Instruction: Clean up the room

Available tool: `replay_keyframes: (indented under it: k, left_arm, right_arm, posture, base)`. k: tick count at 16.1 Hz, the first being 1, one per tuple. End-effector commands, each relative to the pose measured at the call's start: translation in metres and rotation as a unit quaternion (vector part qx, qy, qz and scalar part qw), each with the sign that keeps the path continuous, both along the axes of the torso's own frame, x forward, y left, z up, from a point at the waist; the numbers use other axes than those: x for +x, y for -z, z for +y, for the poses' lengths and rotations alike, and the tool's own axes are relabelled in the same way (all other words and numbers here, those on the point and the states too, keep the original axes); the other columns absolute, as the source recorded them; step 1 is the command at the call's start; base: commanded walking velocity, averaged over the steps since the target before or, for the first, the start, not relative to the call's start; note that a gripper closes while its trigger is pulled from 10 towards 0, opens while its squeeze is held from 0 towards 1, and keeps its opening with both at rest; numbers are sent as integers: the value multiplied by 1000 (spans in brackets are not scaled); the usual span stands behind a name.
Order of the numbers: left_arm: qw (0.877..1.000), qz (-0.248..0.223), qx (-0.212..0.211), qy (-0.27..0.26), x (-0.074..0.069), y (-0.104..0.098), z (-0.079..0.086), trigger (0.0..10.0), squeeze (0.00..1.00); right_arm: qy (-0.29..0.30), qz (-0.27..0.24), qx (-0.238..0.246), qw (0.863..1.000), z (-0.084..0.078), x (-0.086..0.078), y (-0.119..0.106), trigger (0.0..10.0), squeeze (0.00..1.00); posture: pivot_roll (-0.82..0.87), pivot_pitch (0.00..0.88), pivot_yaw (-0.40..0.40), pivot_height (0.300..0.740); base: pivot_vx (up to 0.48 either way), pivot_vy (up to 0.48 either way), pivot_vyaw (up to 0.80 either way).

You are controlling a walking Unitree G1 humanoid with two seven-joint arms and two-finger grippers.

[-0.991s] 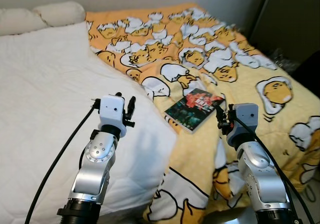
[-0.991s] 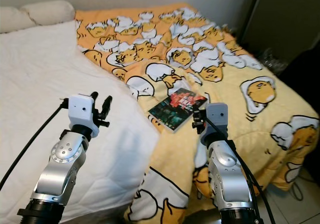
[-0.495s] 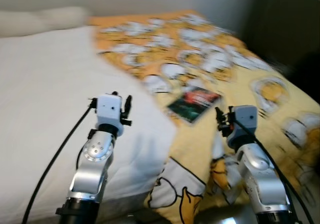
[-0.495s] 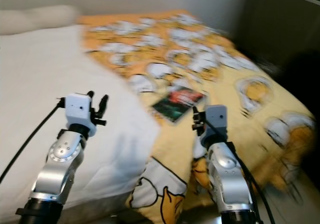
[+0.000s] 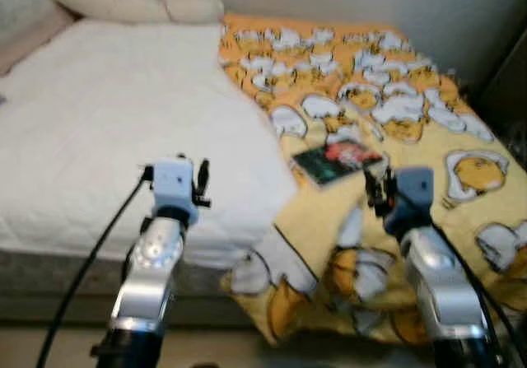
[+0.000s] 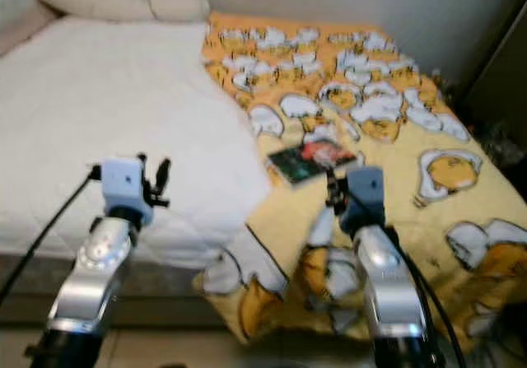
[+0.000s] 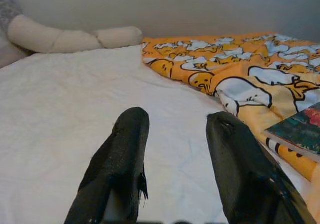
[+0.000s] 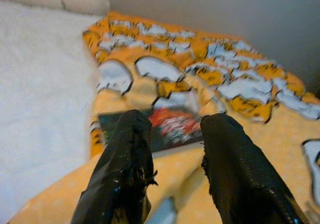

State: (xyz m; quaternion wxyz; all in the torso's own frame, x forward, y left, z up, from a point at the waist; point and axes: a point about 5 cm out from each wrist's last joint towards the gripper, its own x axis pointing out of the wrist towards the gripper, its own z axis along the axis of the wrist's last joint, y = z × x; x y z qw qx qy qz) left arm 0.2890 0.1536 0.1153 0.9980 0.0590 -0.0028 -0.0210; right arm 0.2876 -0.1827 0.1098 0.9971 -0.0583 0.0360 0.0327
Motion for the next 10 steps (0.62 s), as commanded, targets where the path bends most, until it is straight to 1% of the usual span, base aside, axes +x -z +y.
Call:
replay_keyframes:
  k: [1, 2, 3, 4, 5, 7, 8, 10]
  left_arm:
    - [1000, 3, -11, 0, 1, 0, -5, 10000, 0]
    - [1000, 7, -19, -1, 1, 2, -5, 10000, 0]
    - [1000, 7, -9, 2, 1, 1, -5, 10000, 0]
    - [1000, 11, 3, 2, 2, 2, -4, 10000, 0]
    - [1000, 13, 5, 4, 3, 2, -4, 10000, 0]
    - [1000, 5, 5, 14, 3, 0, -4, 10000, 0]
    - [1000, 0, 7, 18, 4, -2, -4, 10000, 0]
    - [1000, -4, 8, 19, 4, -3, -3, 10000, 0]
  right_arm:
    - [17, 0, -3, 1000, -10, 1, -1, 10000, 0]
    - [20, 2, -3, 1000, -10, 0, -1, 10000, 0]
    - [31, 8, -1, 999, -9, -3, 3, 10000, 0]
    - [41, 17, 13, 999, -8, -5, 8, 10000, 0]
    - [41, 19, 24, 999, -5, -6, 10, 10000, 0]
    - [30, 14, 15, 999, 3, -7, 9, 10000, 0]
    - [27, 14, 19, 999, 6, -6, 10, 10000, 0]
    - [24, 10, 24, 999, 7, -5, 8, 10000, 0]
  posture:
    - [12, 0, -2, 740]
    - [8, 0, 2, 740]
    - [9, 0, 4, 740]
    - [11, 0, 7, 740]
    - [11, 0, 7, 740]
    - [12, 0, 14, 740]
    - [14, 0, 14, 740]
    - [16, 0, 16, 740]
  base:
    - [0, 0, 0]
    - [0, 0, 0]
    - [0, 0, 0]
    - [0, 0, 0]
    - [0, 0, 0]
    - [0, 0, 0]
    - [0, 0, 0]
    - [274, 0, 0]
